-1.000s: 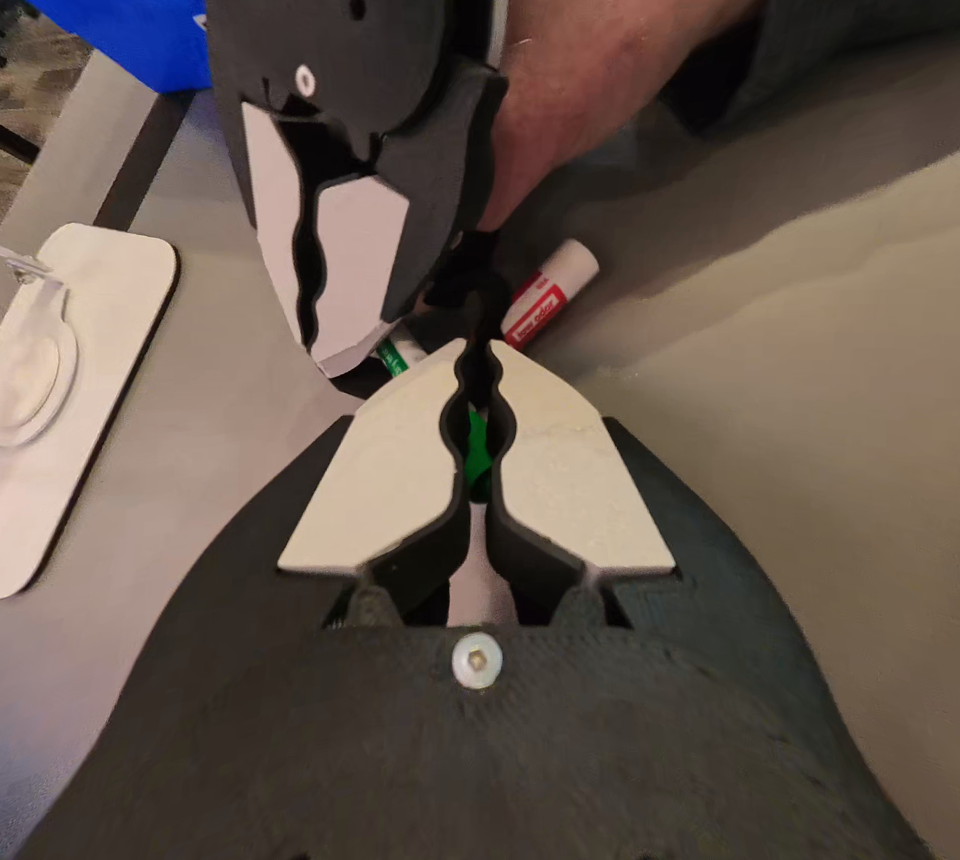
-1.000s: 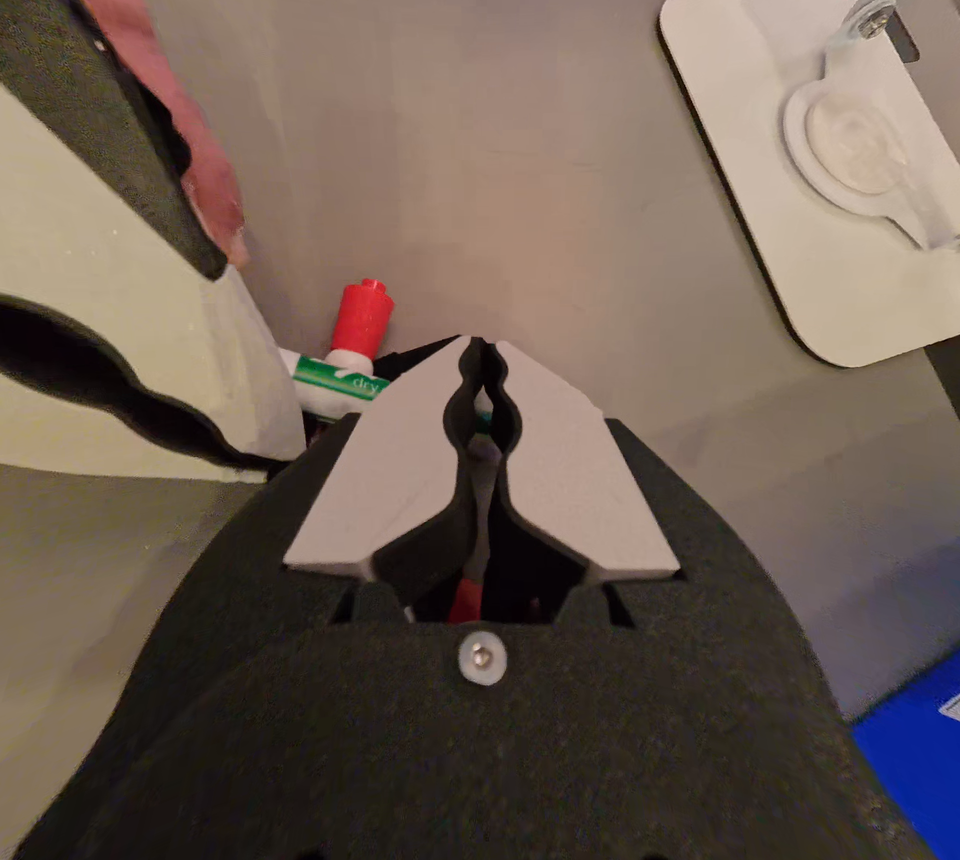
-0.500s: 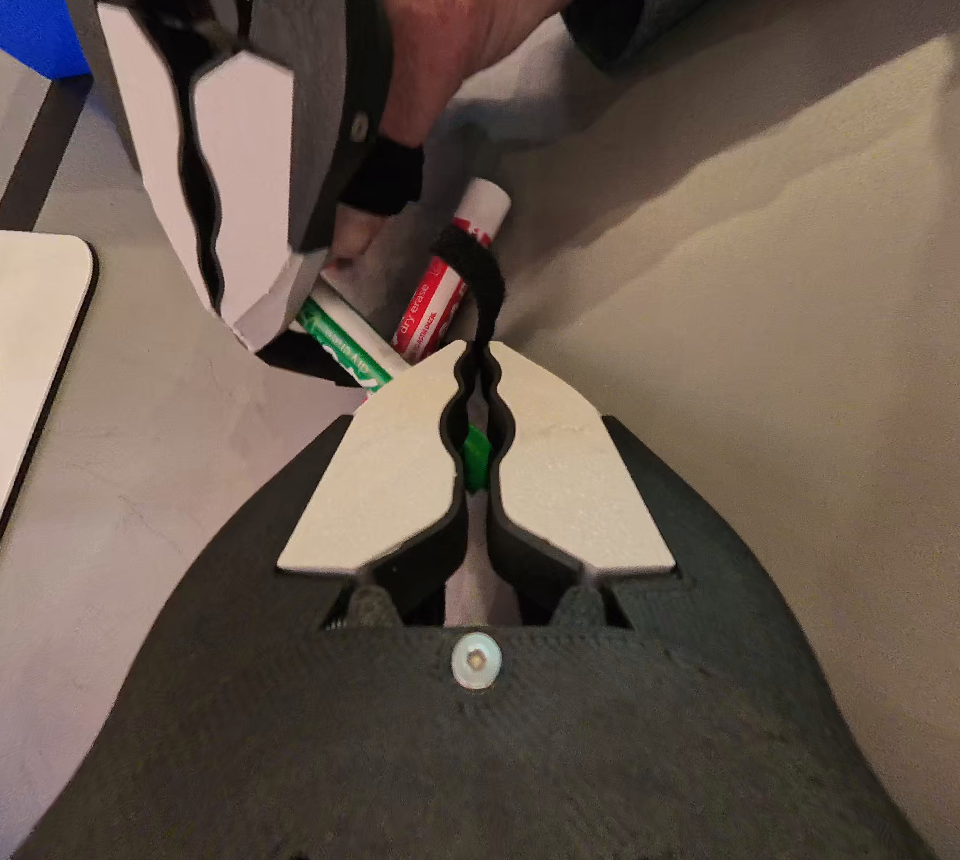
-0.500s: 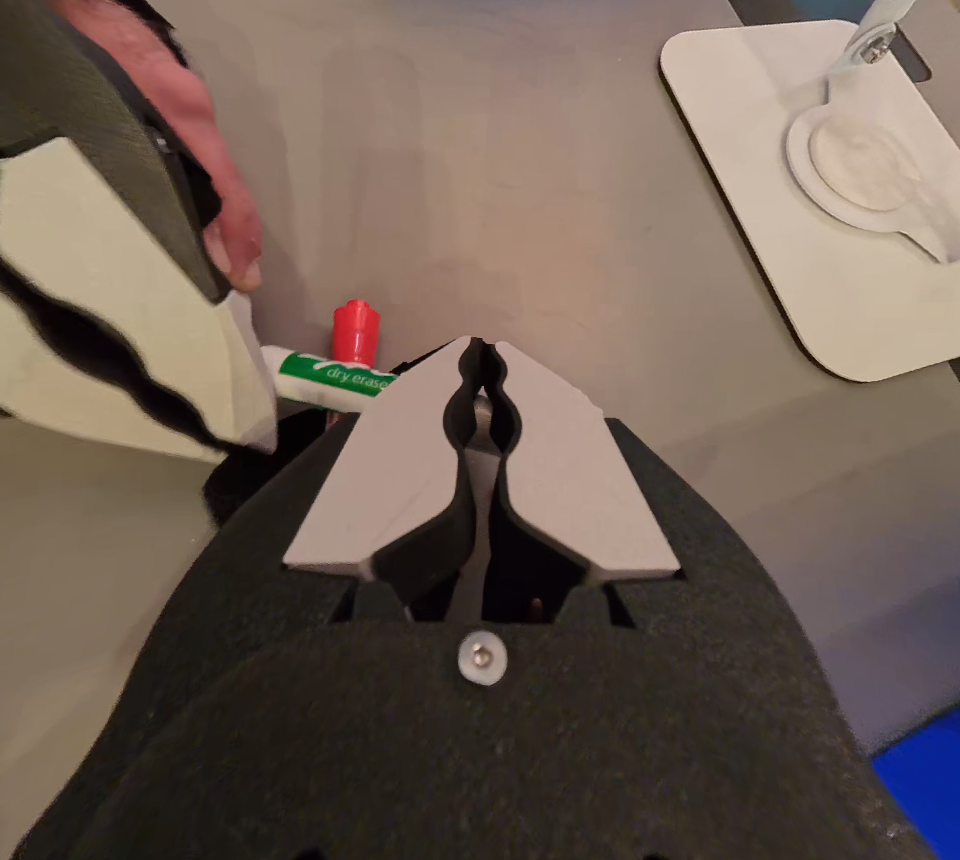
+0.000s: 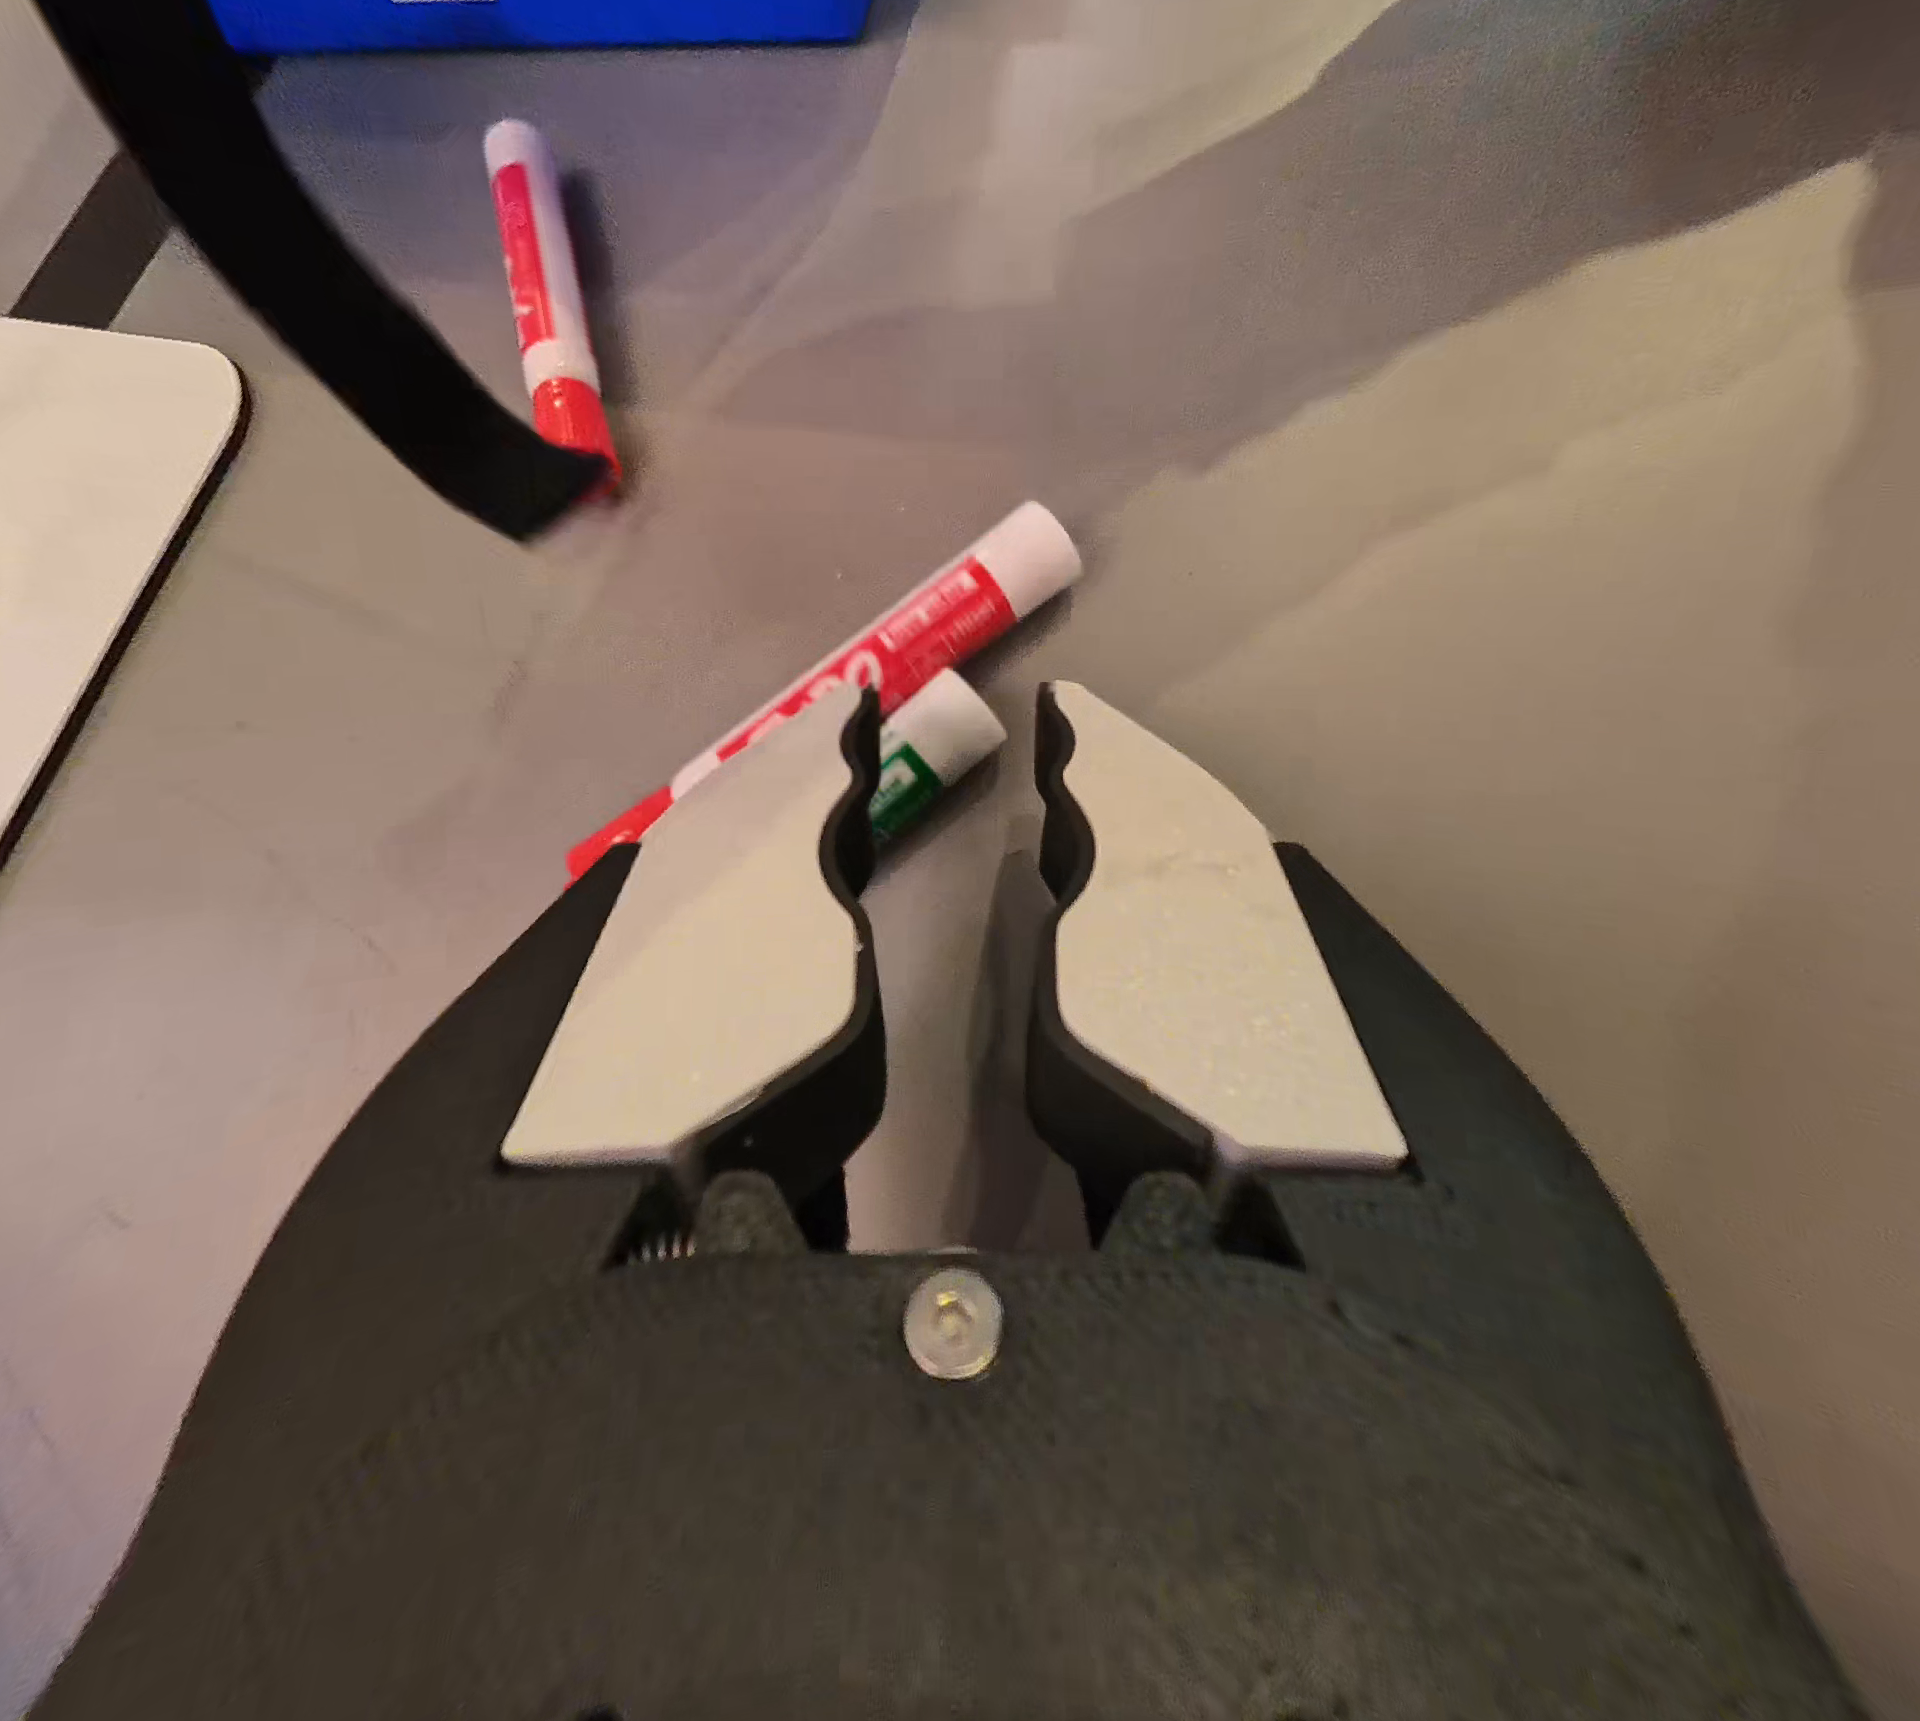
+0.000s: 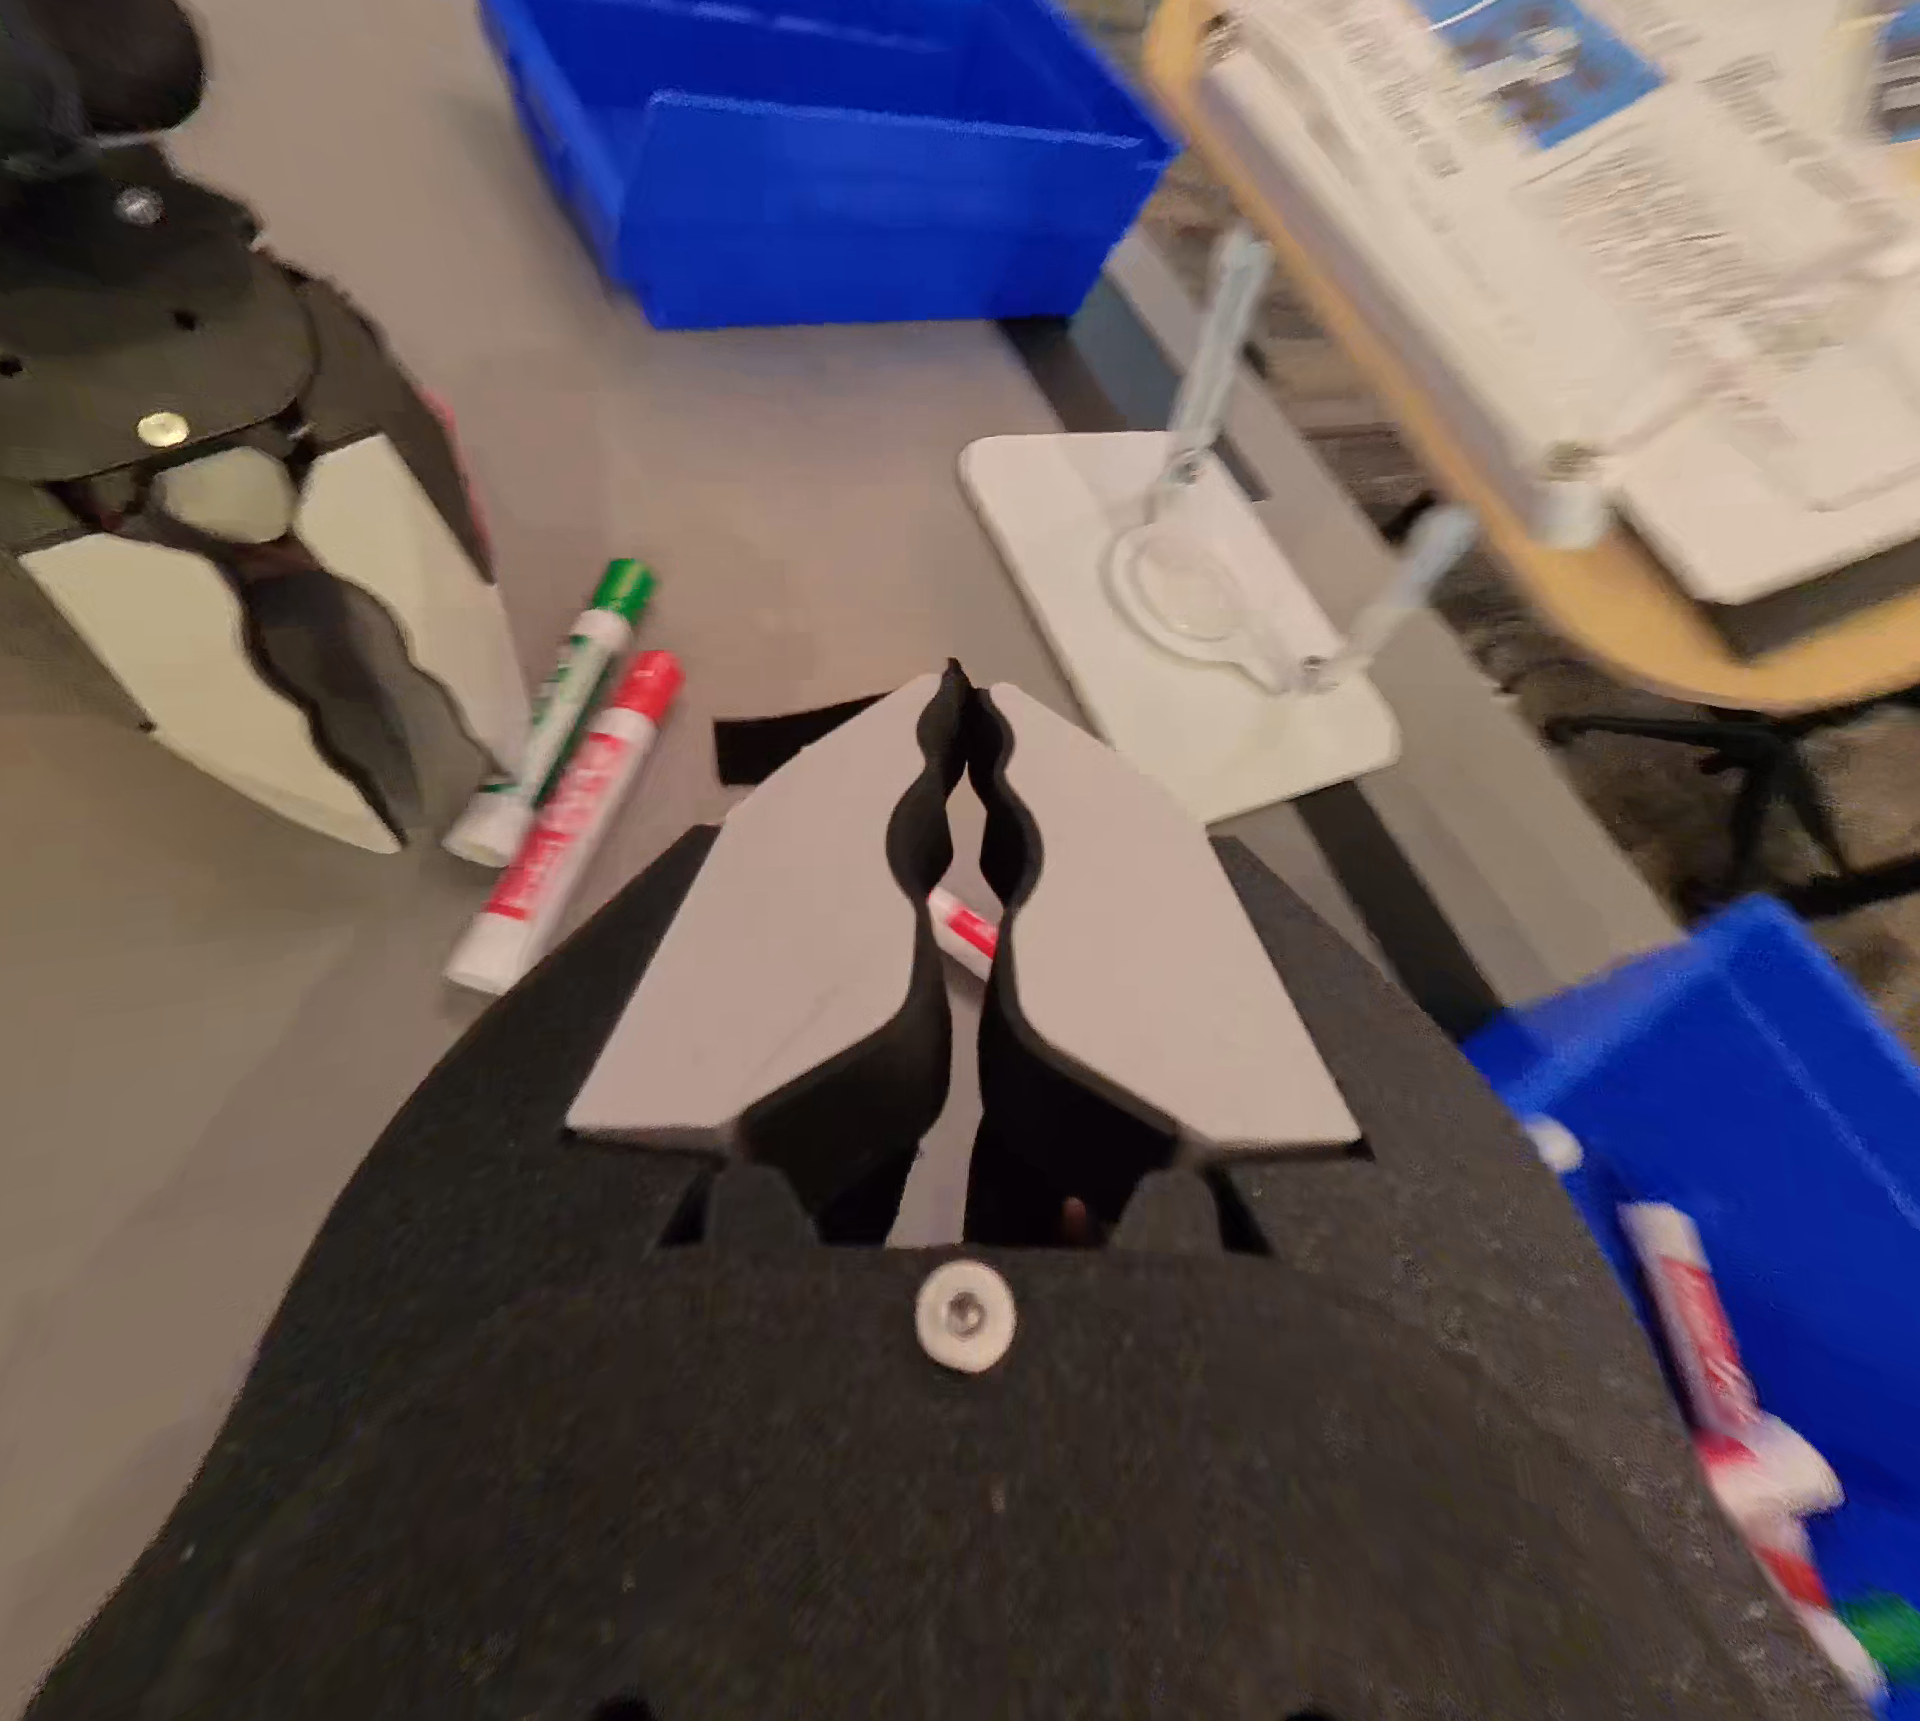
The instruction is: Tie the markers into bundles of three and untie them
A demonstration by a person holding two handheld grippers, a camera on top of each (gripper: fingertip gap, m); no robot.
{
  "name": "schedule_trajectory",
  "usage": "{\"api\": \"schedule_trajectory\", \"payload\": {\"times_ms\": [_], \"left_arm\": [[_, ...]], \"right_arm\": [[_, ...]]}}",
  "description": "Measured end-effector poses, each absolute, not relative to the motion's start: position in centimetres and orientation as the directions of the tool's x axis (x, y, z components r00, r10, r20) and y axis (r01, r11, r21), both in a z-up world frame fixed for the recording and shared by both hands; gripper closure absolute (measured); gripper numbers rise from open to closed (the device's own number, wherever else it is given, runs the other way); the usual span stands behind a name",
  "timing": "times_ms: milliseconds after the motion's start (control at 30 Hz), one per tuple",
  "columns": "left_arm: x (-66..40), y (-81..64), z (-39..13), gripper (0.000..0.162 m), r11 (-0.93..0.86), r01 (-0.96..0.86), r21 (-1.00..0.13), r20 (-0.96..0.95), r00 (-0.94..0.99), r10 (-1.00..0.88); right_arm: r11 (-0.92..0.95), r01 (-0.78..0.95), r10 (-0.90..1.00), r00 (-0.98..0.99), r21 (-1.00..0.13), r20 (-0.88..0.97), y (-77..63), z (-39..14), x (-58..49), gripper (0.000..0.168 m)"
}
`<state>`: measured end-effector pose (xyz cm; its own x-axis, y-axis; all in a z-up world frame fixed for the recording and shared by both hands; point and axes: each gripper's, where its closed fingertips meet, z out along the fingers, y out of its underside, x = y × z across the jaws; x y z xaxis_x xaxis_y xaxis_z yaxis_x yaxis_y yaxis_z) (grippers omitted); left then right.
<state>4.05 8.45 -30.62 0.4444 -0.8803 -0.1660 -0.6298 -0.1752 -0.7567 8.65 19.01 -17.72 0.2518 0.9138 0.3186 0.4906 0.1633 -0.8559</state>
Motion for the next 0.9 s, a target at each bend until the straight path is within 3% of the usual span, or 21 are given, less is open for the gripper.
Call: {"api": "schedule_trajectory", "payload": {"times_ms": [33, 167, 300, 400, 433, 500, 567, 667, 733, 833, 900], "left_arm": [[4.1, 8.4, -30.5, 0.136, -0.174, -0.627, -0.76, -0.164, 0.444, -0.881], [3.5, 8.7, -30.5, 0.134, -0.199, -0.621, -0.758, -0.157, 0.47, -0.869], [3.5, 8.7, -31.1, 0.133, -0.212, -0.63, -0.747, -0.146, 0.467, -0.872], [3.4, 8.7, -31.4, 0.133, -0.223, -0.634, -0.74, -0.138, 0.468, -0.873], [3.4, 8.7, -31.4, 0.133, -0.222, -0.634, -0.741, -0.14, 0.47, -0.872], [3.3, 8.7, -31.6, 0.132, -0.235, -0.63, -0.741, -0.124, 0.471, -0.873], [3.1, 8.8, -31.6, 0.132, -0.243, -0.629, -0.739, -0.121, 0.478, -0.87], [3.1, 8.8, -31.8, 0.131, -0.244, -0.635, -0.733, -0.121, 0.475, -0.871], [3.1, 8.8, -31.8, 0.131, -0.245, -0.638, -0.73, -0.123, 0.475, -0.871], [2.9, 8.8, -31.9, 0.13, -0.258, -0.627, -0.735, -0.104, 0.48, -0.871], [2.9, 9.0, -31.9, 0.129, -0.271, -0.617, -0.739, -0.088, 0.486, -0.869]], "right_arm": [[0.16, 0.487, 0.89, 0.305, -0.859, 0.339, 20.2, -16.5, 10.4, 0.168], [0.065, 0.507, 0.742, 0.552, -0.86, 0.381, 26.1, -13.8, 20.0, 0.168], [-0.093, 0.594, 0.575, 0.687, -0.799, 0.445, 30.3, -16.0, 28.3, 0.168], [-0.205, 0.649, 0.568, 0.689, -0.733, 0.451, 30.9, -18.2, 30.4, 0.119], [-0.172, 0.67, 0.58, 0.661, -0.722, 0.475, 30.5, -17.6, 29.9, 0.115], [-0.007, 0.701, 0.669, 0.533, -0.713, 0.518, 28.4, -15.6, 26.1, 0.122], [0.183, 0.733, 0.793, 0.284, -0.656, 0.539, 25.0, -14.9, 20.0, 0.125], [0.378, 0.86, 0.822, -0.143, -0.342, 0.551, 23.0, -19.4, 13.1, 0.126], [0.492, 0.852, 0.786, -0.349, -0.177, 0.51, 23.2, -23.1, 8.9, 0.124], [0.538, 0.84, 0.734, -0.507, 0.069, 0.451, 26.2, -28.1, 5.5, 0.121], [0.543, 0.825, 0.737, -0.556, 0.152, 0.385, 28.1, -30.7, 4.4, 0.126]]}}
